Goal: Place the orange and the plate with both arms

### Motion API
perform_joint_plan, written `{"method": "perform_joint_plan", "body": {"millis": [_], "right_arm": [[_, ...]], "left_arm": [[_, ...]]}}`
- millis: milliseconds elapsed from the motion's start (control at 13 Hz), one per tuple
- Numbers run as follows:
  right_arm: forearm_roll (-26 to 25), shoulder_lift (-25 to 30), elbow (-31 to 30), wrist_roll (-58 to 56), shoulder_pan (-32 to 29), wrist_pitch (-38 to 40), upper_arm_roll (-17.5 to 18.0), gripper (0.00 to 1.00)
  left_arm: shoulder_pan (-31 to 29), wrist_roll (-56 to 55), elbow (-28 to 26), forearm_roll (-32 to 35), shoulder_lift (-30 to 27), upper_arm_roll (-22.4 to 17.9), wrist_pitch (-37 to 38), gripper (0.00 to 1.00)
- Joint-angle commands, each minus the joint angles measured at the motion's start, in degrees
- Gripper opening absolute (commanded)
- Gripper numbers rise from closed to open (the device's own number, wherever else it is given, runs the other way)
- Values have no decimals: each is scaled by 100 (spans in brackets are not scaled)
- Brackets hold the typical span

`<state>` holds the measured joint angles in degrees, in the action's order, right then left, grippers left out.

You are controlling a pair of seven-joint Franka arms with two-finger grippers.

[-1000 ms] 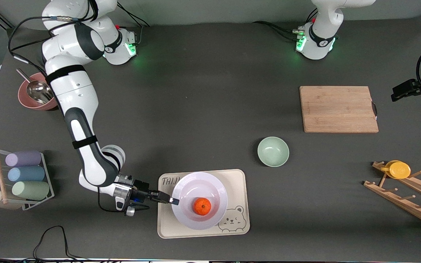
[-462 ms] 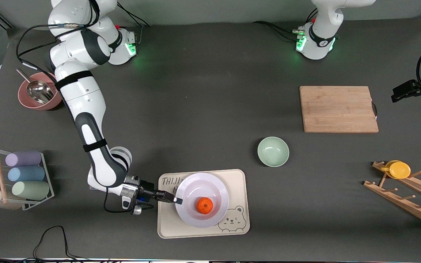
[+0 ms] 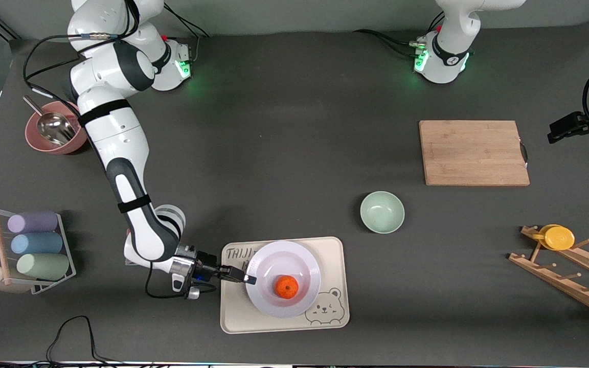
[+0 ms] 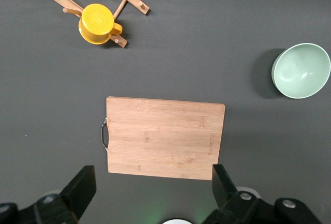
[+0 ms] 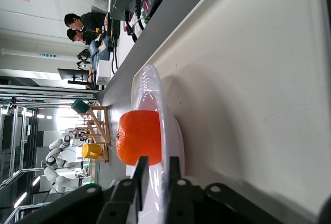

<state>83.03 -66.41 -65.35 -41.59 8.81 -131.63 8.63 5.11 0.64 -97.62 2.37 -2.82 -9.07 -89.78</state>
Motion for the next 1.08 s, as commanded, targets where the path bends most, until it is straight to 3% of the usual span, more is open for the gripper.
{"method": "perform_joint_plan", "body": {"millis": [0, 538, 1000], "right_arm": [[-112, 31, -83, 28, 59, -20, -247, 35], [-699, 584, -593, 580, 69, -12, -503, 36], [-2736, 1839, -1435, 2478, -2, 251, -599, 41]], "left_arm": [[69, 85, -56, -44, -87, -60, -74, 100], [87, 85, -91, -17, -79, -51, -188, 100], [61, 50, -135, -35, -96, -51, -294, 100]]}}
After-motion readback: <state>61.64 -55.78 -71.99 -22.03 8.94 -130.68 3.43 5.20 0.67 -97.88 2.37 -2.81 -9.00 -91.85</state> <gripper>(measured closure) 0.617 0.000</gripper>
